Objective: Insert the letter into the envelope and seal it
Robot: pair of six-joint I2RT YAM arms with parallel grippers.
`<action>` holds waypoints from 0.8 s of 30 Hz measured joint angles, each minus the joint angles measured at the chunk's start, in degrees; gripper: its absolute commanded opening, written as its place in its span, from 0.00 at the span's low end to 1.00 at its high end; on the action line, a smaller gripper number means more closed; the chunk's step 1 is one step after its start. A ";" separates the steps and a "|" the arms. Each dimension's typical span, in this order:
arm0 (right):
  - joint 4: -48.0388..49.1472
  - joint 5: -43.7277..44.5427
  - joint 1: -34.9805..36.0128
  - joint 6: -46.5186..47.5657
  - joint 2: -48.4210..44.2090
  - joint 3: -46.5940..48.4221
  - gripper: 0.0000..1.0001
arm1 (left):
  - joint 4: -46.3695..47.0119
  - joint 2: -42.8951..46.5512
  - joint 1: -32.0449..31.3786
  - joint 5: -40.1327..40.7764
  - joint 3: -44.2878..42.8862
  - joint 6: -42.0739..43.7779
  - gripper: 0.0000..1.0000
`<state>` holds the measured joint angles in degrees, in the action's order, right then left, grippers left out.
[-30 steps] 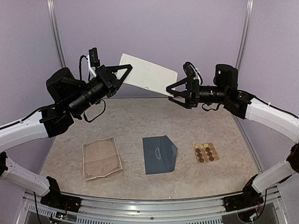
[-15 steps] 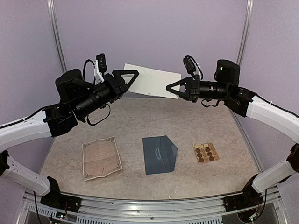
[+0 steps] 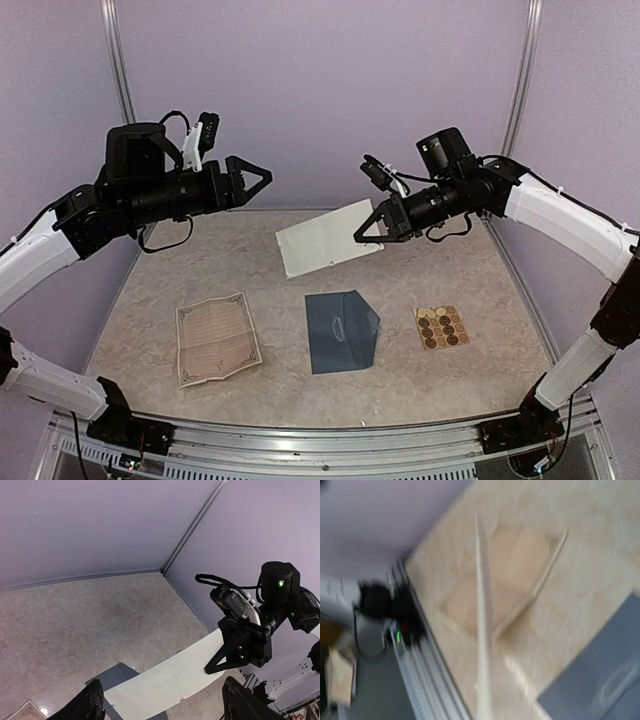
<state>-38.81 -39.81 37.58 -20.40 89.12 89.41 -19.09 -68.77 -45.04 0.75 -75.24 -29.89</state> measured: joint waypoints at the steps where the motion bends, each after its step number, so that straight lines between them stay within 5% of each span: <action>1: -2.05 -0.33 0.66 1.22 1.01 0.42 0.00 | -1.29 -1.22 -0.02 -2.64 -1.75 1.66 0.71; 13: -10.71 -7.74 6.82 6.56 4.76 5.33 0.00 | -14.29 -16.98 -6.62 -17.88 -9.66 11.47 0.53; 24: -11.93 -8.85 6.82 7.80 5.66 7.58 0.00 | -16.44 -17.97 -7.19 -22.62 -9.73 12.28 0.04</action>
<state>-50.74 -48.66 44.40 -12.60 94.78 96.99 -35.53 -86.74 -52.23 -21.87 -84.97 -17.61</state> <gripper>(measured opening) 0.002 0.154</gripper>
